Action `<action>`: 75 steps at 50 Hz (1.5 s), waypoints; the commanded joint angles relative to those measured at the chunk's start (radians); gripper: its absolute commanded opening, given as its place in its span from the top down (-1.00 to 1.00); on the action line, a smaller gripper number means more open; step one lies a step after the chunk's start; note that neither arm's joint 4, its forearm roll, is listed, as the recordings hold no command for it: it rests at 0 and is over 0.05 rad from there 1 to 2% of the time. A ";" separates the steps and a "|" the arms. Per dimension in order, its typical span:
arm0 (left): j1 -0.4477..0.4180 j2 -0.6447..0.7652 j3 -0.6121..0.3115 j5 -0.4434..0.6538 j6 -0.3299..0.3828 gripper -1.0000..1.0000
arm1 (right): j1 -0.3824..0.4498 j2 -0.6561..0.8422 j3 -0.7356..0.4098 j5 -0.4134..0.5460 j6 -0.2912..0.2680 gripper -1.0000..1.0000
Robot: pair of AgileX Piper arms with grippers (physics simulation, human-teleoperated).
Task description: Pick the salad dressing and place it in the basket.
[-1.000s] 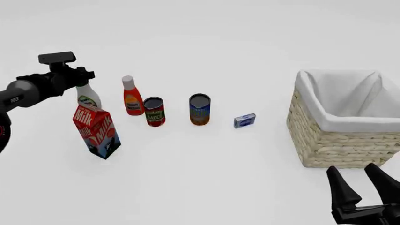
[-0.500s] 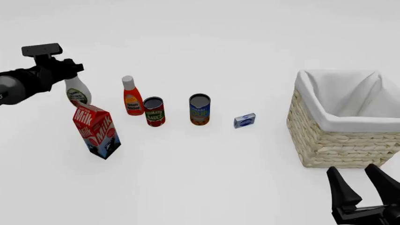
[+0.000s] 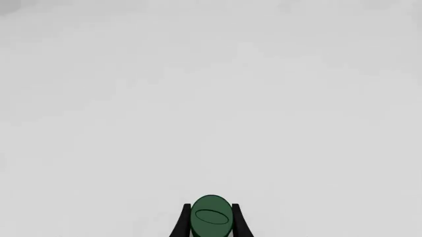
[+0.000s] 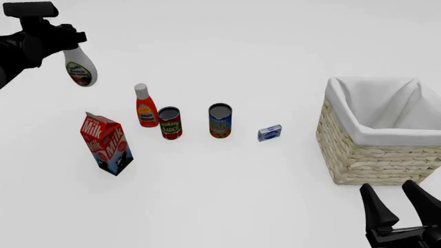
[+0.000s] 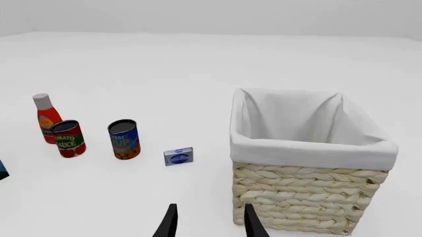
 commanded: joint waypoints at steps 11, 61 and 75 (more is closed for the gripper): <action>-0.269 -0.212 0.095 0.023 0.068 1.00 | 0.015 0.023 0.000 -0.030 -0.004 -1.00; -0.722 -0.275 0.386 -0.115 0.085 1.00 | 0.028 -0.026 0.000 0.011 -0.010 -1.00; -0.734 -0.271 0.400 -0.127 0.086 1.00 | 0.145 0.057 -0.085 0.040 -0.124 -1.00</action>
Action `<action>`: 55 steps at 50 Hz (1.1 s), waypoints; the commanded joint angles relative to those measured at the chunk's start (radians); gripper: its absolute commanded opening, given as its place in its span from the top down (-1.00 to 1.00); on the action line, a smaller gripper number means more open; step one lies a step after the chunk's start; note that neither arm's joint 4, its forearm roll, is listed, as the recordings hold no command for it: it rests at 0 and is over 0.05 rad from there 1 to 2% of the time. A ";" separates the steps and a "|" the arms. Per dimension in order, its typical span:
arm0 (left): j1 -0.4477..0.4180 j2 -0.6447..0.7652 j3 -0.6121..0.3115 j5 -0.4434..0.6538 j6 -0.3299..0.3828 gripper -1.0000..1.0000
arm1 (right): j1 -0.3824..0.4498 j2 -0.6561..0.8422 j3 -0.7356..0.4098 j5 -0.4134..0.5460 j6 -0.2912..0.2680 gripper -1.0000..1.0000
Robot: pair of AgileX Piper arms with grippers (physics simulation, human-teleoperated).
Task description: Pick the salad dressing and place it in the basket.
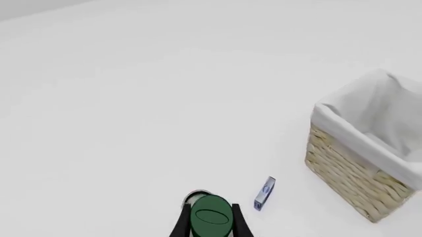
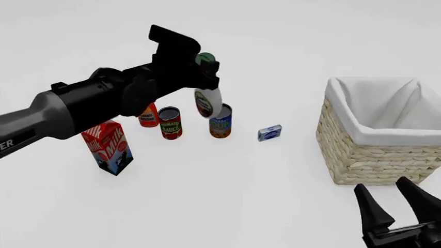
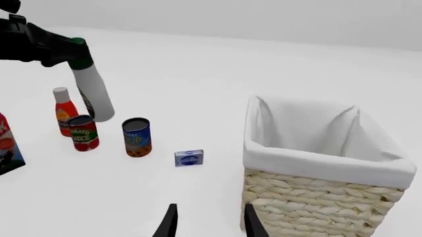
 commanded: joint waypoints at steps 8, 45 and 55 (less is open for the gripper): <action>-0.027 -0.002 0.014 -0.015 0.007 1.00 | 0.137 0.148 -0.176 0.080 -0.123 -1.00; -0.056 -0.029 0.025 -0.005 -0.001 1.00 | 0.392 0.499 -0.459 -0.024 -0.264 -1.00; -0.076 -0.040 0.031 -0.003 -0.013 1.00 | 0.449 0.601 -0.472 -0.121 -0.265 -1.00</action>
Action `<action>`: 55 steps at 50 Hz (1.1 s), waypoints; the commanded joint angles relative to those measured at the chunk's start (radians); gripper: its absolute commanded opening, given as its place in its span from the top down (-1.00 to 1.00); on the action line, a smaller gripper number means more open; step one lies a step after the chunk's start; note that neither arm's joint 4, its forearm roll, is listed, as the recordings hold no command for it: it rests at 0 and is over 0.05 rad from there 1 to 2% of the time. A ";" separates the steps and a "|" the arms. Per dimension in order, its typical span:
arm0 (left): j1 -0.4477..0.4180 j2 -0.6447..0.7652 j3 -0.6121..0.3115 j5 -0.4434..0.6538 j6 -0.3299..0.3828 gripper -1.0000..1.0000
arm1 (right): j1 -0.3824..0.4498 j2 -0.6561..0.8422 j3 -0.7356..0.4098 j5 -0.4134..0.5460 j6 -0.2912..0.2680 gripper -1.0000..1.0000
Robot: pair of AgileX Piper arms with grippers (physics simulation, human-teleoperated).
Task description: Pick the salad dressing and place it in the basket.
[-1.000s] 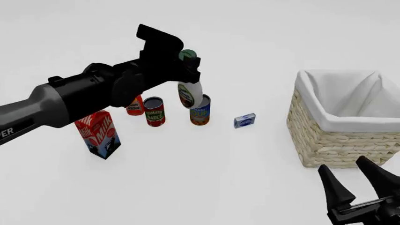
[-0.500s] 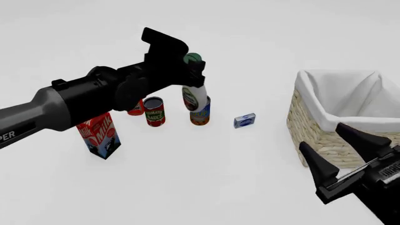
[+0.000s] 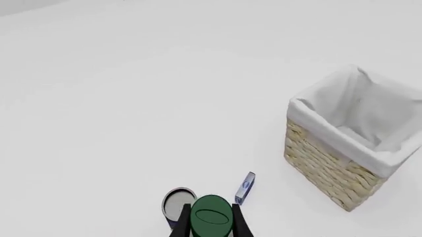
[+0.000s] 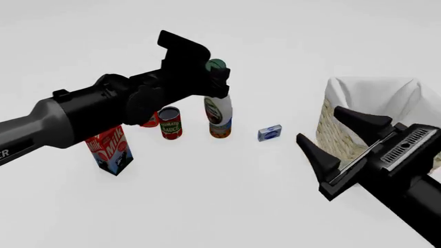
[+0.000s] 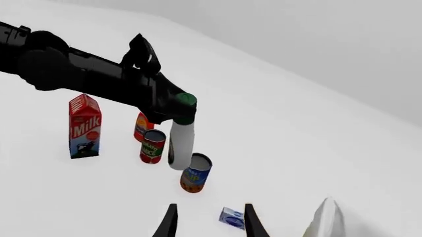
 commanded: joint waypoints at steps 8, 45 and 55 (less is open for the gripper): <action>-0.034 -0.022 -0.006 0.007 -0.003 1.00 | 0.090 0.154 -0.039 -0.132 -0.009 -1.00; -0.066 -0.039 0.008 0.004 -0.042 1.00 | 0.083 0.359 -0.135 -0.272 -0.006 -1.00; -0.070 -0.036 0.002 0.008 -0.046 1.00 | 0.078 0.419 -0.151 -0.308 0.010 -1.00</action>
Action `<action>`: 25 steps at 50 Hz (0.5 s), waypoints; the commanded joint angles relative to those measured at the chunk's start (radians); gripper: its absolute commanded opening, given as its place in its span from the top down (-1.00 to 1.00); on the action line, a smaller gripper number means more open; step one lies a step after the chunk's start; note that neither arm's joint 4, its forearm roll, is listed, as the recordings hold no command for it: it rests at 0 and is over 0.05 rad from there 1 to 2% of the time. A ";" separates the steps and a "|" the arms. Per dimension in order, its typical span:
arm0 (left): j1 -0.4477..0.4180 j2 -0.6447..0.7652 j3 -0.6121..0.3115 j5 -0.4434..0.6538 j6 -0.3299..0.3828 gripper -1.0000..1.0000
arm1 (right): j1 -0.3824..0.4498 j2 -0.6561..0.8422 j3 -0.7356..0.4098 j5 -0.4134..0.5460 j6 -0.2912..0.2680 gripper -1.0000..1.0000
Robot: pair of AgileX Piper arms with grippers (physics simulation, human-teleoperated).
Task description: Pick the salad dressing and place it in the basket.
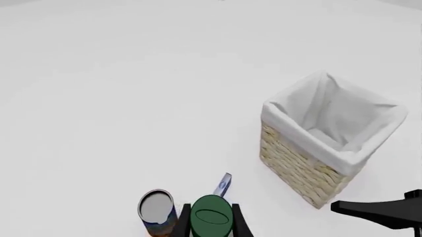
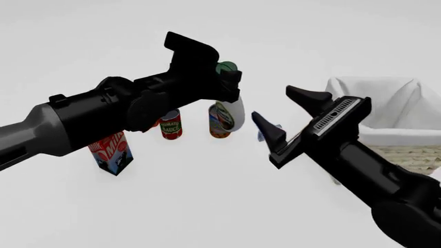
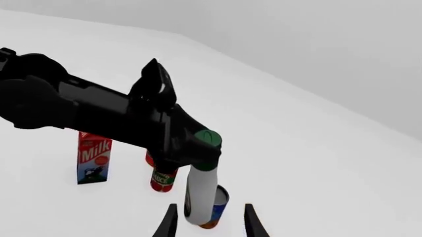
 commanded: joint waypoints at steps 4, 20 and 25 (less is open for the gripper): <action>-0.004 -0.003 -0.012 0.001 0.007 1.00 | -0.003 0.077 -0.025 -0.048 0.012 -1.00; -0.018 -0.007 -0.012 0.004 -0.011 1.00 | 0.007 0.149 -0.044 -0.101 0.008 -1.00; -0.020 -0.010 -0.010 0.004 -0.022 1.00 | 0.011 0.177 -0.048 -0.123 0.004 -1.00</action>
